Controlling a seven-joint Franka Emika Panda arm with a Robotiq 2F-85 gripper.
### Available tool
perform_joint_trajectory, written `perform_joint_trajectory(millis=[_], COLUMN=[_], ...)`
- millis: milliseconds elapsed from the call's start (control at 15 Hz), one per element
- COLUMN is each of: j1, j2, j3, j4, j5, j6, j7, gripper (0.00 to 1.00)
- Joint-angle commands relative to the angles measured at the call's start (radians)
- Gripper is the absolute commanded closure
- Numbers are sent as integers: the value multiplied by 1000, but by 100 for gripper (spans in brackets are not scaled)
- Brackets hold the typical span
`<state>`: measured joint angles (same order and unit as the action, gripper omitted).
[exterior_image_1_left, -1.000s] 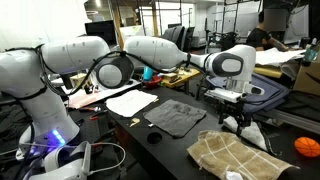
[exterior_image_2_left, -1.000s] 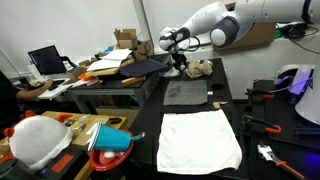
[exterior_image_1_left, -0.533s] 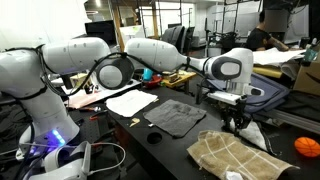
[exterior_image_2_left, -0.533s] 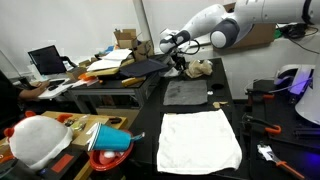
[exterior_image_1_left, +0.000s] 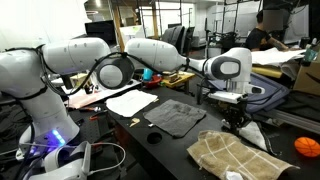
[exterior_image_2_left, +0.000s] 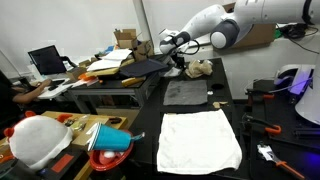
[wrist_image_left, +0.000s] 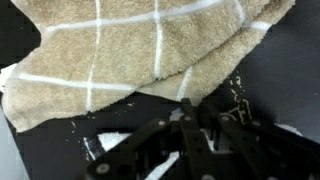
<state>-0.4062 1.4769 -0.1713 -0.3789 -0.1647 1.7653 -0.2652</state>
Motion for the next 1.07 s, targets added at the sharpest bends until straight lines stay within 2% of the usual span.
perform_joint_trajectory(millis=[0, 267, 467, 1000], j1=[22, 37, 46, 51], j2=[0, -5, 0, 3], j3=[-43, -57, -49, -60], j4=[22, 9, 14, -5], j5=[-43, -47, -37, -51], j6=[-35, -54, -72, -129], j7=[34, 55, 80, 162], gripper=[50, 19, 0, 0])
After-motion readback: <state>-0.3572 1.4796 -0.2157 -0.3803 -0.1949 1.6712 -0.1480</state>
